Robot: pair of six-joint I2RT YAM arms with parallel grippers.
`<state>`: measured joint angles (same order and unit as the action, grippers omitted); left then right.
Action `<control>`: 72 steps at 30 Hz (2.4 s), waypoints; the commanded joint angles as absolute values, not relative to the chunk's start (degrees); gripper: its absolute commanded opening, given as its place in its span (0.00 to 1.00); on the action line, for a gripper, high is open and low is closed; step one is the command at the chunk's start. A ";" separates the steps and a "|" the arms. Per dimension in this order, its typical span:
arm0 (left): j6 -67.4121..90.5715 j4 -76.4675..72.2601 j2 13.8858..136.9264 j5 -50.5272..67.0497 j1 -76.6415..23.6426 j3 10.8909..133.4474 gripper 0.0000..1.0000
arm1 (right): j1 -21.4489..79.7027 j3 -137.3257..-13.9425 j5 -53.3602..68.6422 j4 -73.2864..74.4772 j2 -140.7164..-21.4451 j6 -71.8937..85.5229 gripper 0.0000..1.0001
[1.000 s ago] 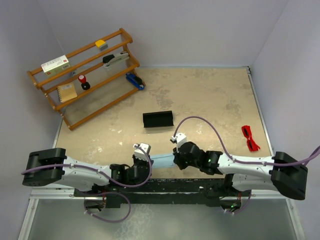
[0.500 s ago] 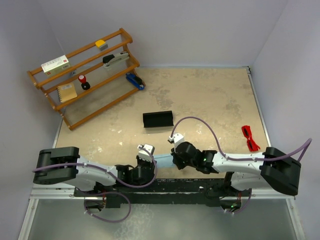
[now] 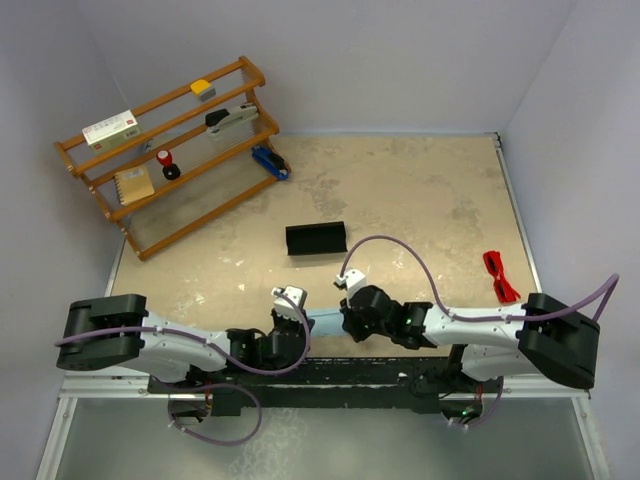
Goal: Organize the sunglasses
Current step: Adjust the glasses cleaning cloth in the sunglasses case.
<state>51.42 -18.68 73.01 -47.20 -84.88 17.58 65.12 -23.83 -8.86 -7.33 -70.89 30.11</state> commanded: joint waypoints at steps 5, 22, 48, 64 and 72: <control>51.42 -18.99 71.71 -48.52 -85.25 18.11 0.05 | 67.04 -22.60 -7.82 -8.24 -70.57 32.50 0.00; 54.47 -22.30 77.90 -47.38 -85.24 19.07 0.05 | 68.10 -22.55 -9.23 -7.32 -70.76 32.95 0.00; 63.64 -0.76 73.37 -48.42 -86.39 19.81 0.00 | 68.45 -21.92 -9.34 -7.43 -69.86 32.73 0.00; 64.83 -0.06 71.35 -49.04 -86.48 18.04 0.00 | 70.38 -23.60 -9.93 -4.20 -67.72 33.36 0.01; 64.52 1.08 70.25 -49.91 -86.48 18.50 0.00 | 71.02 -24.31 -10.47 -1.51 -66.34 33.50 0.01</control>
<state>63.96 -0.14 71.13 -48.14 -86.06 18.52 70.54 -22.79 -9.47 -4.19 -67.92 32.69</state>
